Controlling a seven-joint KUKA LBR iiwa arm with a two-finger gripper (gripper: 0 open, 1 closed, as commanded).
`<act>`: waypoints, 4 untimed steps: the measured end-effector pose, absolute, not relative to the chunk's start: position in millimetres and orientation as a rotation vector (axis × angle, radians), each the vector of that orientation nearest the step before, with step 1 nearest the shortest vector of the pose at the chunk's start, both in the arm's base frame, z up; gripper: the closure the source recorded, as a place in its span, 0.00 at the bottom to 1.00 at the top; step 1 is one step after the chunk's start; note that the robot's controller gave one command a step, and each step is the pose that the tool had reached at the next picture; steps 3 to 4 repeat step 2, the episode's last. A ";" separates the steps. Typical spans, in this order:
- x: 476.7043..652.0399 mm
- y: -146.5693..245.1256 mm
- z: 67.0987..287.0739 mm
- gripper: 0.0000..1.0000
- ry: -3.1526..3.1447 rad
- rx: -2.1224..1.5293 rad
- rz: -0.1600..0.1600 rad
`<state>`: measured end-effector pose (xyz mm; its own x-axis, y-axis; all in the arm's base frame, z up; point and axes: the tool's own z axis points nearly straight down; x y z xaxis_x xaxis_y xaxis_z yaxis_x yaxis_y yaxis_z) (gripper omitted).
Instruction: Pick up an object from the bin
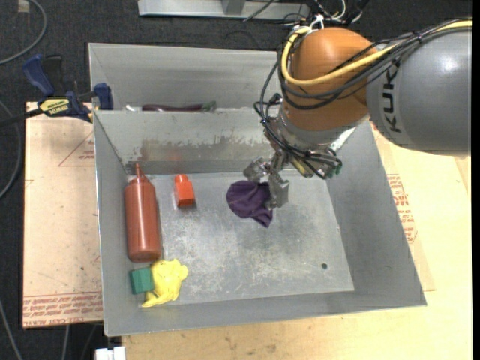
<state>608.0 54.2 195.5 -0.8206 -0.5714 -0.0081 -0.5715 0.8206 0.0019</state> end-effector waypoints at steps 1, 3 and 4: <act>608.0 54.2 195.4 1.00 2.991 -0.938 0.007; 608.2 60.7 319.4 1.00 2.979 -0.958 0.007; 608.2 60.7 319.4 1.00 2.979 -0.958 0.007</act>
Offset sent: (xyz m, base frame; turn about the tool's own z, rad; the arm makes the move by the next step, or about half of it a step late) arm -0.0008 0.0058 0.1234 -0.0172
